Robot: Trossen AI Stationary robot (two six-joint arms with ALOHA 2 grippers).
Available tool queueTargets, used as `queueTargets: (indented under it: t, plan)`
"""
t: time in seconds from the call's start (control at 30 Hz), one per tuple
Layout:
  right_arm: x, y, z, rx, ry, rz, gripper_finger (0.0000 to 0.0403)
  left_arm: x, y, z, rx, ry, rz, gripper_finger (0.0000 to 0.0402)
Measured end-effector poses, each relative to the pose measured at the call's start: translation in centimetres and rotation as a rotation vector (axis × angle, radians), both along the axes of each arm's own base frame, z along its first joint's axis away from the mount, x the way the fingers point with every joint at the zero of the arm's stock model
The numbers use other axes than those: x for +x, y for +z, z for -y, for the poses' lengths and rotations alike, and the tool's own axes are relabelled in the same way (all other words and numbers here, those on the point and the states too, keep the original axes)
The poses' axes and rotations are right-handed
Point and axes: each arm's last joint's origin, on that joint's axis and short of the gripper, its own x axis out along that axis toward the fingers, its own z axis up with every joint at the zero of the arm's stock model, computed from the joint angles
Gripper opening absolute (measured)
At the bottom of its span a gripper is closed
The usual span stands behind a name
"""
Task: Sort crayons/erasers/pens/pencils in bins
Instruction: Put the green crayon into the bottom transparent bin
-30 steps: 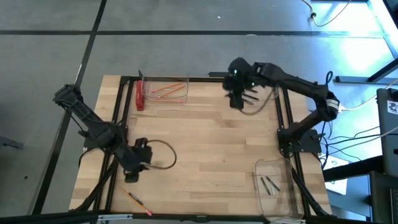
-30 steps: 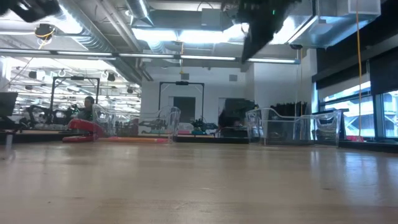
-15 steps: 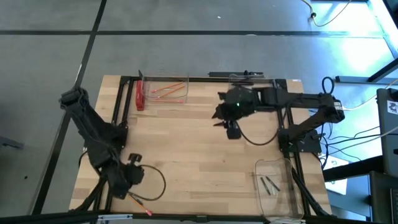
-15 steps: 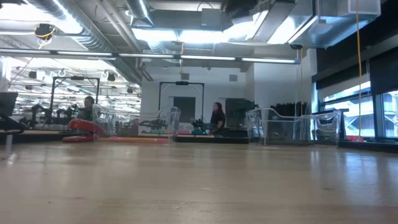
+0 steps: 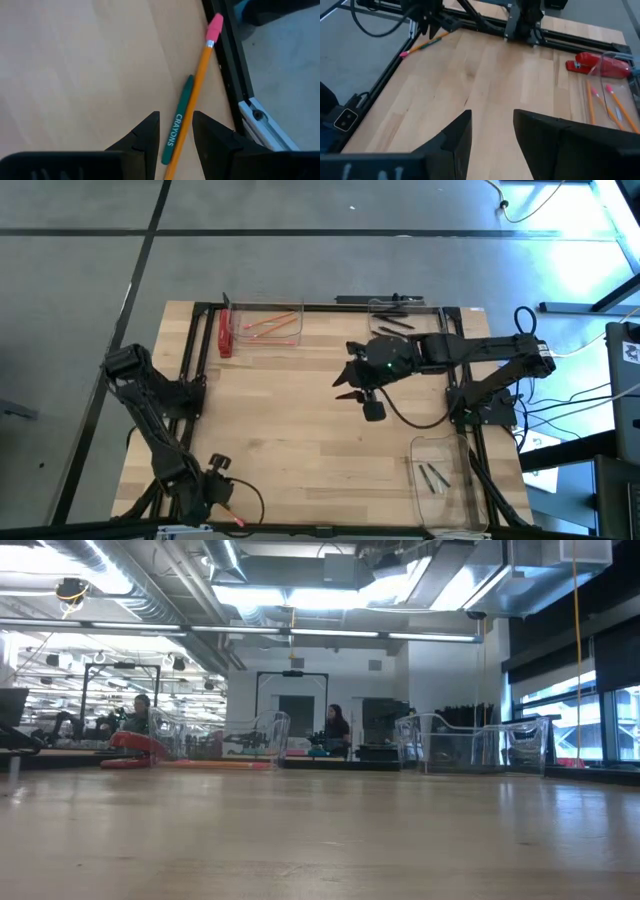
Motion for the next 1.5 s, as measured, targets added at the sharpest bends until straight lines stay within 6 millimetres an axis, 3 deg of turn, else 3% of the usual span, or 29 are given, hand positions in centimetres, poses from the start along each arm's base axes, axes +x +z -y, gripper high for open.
queueTargets:
  t: [0.23, 0.93, 1.27, 1.5]
  plan:
    - [0.0, 0.1, 0.0, 0.001, 0.0, 0.008, 0.0147, 0.0, -1.7, 0.9, 0.017, -0.014, -0.021, 0.011]
    - [0.0, 0.0, 0.0, 0.001, 0.0, 0.004, 0.0147, -0.2, -4.0, 1.8, 0.066, -0.01, -0.049, 0.011]
    - [0.0, 0.0, 0.0, 0.001, 0.0, 0.005, 0.0147, -0.2, -4.1, 1.7, 0.083, -0.006, -0.046, 0.011]
    - [0.0, 0.0, 0.0, 0.001, 0.0, 0.005, 0.0147, -0.2, -4.1, 1.1, 0.143, 0.088, -0.027, 0.011]
